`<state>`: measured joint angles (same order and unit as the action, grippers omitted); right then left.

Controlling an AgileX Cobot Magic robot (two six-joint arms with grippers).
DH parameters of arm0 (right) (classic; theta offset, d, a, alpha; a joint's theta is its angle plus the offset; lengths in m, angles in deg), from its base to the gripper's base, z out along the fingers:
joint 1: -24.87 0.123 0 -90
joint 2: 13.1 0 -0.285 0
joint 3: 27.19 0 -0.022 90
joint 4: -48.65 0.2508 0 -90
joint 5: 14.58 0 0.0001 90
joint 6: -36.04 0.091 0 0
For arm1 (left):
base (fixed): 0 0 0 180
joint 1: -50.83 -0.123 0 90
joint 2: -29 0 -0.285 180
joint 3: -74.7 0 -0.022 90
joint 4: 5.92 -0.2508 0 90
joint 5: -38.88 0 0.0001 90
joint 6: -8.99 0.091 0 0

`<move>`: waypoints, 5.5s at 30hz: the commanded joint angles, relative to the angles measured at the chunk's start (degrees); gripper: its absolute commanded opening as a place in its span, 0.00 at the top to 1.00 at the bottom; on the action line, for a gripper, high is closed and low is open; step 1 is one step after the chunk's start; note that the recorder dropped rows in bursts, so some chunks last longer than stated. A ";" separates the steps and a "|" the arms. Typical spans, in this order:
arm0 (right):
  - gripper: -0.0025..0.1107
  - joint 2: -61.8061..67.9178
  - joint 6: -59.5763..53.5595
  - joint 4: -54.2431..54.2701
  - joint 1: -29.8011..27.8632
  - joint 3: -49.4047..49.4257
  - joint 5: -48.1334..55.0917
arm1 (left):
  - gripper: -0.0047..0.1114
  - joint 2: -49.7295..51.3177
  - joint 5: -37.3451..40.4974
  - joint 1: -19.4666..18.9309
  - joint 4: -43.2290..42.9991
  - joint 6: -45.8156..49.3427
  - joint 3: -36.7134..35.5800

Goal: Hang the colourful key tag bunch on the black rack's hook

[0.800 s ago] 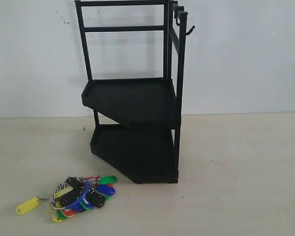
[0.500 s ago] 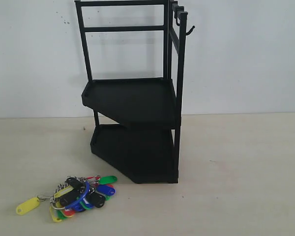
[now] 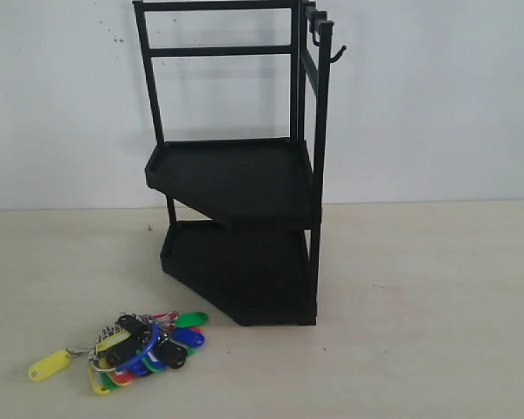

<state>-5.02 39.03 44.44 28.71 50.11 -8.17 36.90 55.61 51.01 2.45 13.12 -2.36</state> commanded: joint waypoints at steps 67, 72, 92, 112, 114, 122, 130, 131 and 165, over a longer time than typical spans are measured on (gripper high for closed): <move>0.93 107.30 -27.18 56.63 37.30 -67.26 14.58 | 0.92 -0.12 -0.39 -0.14 -0.28 0.20 -0.16; 0.76 111.05 -27.99 62.71 37.30 -69.92 10.67 | 0.92 -0.12 -0.39 -0.14 -0.28 0.20 -0.16; 0.69 124.25 -26.90 70.02 37.30 -80.85 5.06 | 0.92 -0.12 -0.39 -0.14 -0.28 0.20 -0.16; 0.54 126.43 -26.63 71.56 37.30 -80.74 0.38 | 0.92 -0.12 -0.39 -0.14 -0.28 0.20 -0.16; 0.54 126.43 -26.63 71.56 37.30 -80.74 -0.10 | 0.92 -0.12 -0.39 -0.14 -0.28 0.20 -0.16; 0.54 126.43 -25.74 71.56 37.30 -80.74 -0.75 | 0.92 -0.12 -0.39 -0.14 -0.28 0.20 -0.16; 0.54 127.56 -25.17 72.38 37.44 -83.21 0.68 | 0.92 -0.12 -0.39 -0.14 -0.28 0.20 -0.16; 0.54 128.36 -24.71 72.38 37.87 -84.24 0.56 | 0.92 -0.12 -0.39 -0.14 -0.28 0.20 -0.16; 0.98 126.84 -29.38 69.34 38.48 -86.03 4.55 | 0.92 -0.12 -0.39 -0.14 -0.28 0.20 -0.16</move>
<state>123.79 10.54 115.02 67.19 -35.99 -4.51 36.90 55.61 51.01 2.45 13.12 -2.36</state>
